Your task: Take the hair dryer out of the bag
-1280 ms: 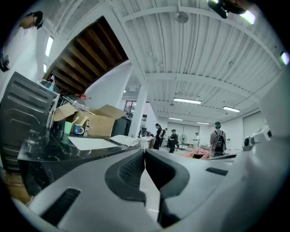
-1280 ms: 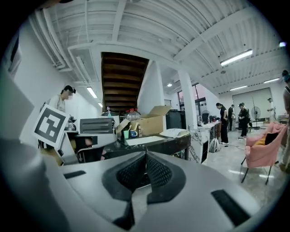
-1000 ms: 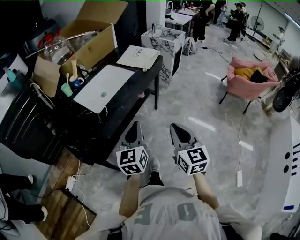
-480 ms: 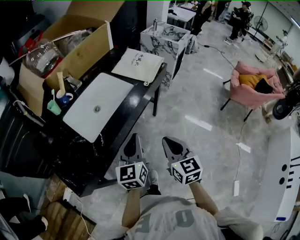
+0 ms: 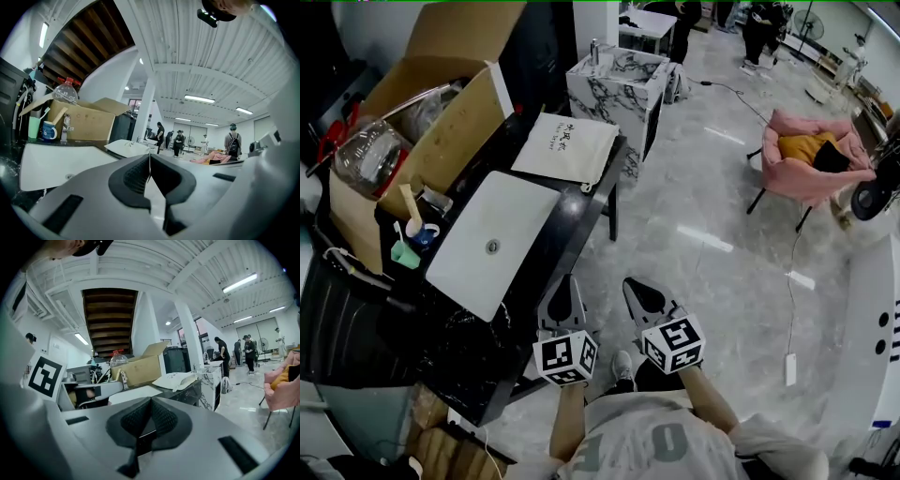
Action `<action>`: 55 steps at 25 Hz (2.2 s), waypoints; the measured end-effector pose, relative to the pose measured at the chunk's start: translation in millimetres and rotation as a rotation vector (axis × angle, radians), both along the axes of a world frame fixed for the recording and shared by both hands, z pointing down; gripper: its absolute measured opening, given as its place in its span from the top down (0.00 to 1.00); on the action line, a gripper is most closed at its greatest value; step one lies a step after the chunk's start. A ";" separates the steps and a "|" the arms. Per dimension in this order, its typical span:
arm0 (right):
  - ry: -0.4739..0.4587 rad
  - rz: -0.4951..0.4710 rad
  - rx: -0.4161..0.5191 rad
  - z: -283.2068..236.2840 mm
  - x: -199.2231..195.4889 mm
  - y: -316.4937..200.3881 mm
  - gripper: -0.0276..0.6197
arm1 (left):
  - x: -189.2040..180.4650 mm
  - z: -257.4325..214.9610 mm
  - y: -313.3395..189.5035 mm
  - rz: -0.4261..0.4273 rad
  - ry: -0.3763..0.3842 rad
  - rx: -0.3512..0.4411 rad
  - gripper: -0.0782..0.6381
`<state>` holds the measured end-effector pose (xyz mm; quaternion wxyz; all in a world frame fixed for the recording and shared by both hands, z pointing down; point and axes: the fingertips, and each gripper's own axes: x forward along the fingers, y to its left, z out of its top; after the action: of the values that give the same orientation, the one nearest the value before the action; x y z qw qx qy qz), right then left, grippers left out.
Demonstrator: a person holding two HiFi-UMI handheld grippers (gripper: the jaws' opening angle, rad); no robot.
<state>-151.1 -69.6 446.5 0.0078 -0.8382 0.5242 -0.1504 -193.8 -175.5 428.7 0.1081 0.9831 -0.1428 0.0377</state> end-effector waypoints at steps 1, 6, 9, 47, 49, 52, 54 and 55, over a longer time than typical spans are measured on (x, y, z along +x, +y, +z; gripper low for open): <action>0.005 0.007 0.003 -1.5 3.0 0.2 0.91 | 0.2 -0.4 0.9 0.000 -0.002 0.003 0.85; 0.049 0.027 0.003 -7.3 13.1 -0.6 0.91 | -1.4 -3.8 1.8 -0.004 0.007 0.017 0.85; 0.042 0.037 0.004 -6.8 18.1 1.1 0.91 | -1.0 -4.1 0.6 -0.009 0.006 0.017 0.85; 0.060 0.012 0.104 -10.5 76.3 -22.8 0.91 | 30.6 -10.0 -23.5 -0.097 0.049 0.083 0.85; 0.058 -0.025 0.123 -5.0 85.0 -36.7 0.91 | 32.9 -5.9 -33.7 -0.143 0.057 0.091 0.85; 0.029 -0.069 0.131 4.0 99.9 -52.8 0.91 | 41.5 3.3 -44.9 -0.193 0.031 0.094 0.85; 0.021 -0.103 0.123 4.4 111.9 -62.0 0.91 | 48.7 3.1 -51.3 -0.231 0.020 0.088 0.85; 0.019 -0.120 0.118 4.1 117.6 -66.2 0.91 | 51.6 2.7 -54.2 -0.251 0.014 0.084 0.85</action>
<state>-33.5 -135.9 450.6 0.0432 -0.8048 0.5814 -0.1118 -142.2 -229.7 431.4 0.0718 0.9614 -0.2655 0.0109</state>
